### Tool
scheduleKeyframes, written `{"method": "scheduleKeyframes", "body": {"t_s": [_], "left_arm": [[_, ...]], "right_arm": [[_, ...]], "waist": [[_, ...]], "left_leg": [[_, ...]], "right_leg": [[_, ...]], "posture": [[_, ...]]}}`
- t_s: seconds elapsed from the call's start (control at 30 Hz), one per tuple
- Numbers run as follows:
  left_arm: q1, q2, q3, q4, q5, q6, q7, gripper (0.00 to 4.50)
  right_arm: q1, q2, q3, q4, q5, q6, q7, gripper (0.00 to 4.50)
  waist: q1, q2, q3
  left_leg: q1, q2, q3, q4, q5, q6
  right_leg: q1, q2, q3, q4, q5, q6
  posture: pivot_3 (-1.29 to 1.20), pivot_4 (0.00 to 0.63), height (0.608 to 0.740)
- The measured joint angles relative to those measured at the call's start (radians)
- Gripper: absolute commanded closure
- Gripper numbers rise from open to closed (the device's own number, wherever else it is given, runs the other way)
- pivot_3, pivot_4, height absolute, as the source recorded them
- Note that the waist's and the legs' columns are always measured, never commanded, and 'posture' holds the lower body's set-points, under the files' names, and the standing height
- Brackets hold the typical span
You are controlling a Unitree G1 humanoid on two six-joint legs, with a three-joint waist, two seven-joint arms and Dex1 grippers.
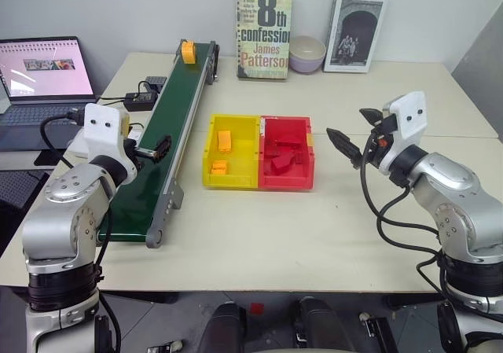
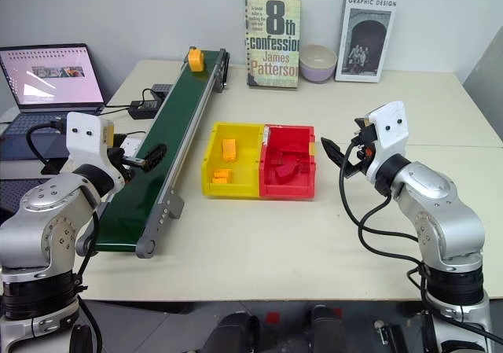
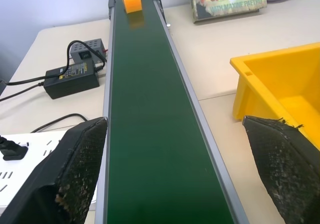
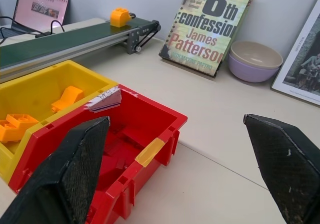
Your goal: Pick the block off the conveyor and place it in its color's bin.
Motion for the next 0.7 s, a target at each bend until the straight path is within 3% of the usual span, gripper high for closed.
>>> {"method": "scheduleKeyframes", "body": {"t_s": [0.33,0.7], "left_arm": [[0.012,-0.002,0.006,-0.007,-0.003,0.003,0.009,0.01],[0.014,-0.117,0.032,-0.026,0.045,-0.019,0.157,0.01]], "right_arm": [[-0.028,-0.014,0.0,0.007,0.008,-0.004,0.043,0.0],[-0.13,-0.047,0.041,0.078,0.149,-0.042,0.32,0.0]], "waist": [[0.0,0.0,0.0],[0.0,0.0,0.0]], "left_leg": [[0.0,0.0,0.0,0.0,0.0,0.0],[0.0,0.0,0.0,0.0,0.0,0.0]], "right_leg": [[0.0,0.0,0.0,0.0,0.0,0.0],[0.0,0.0,0.0,0.0,0.0,0.0]], "posture": [[0.0,0.15,0.74],[0.0,0.15,0.74]]}}
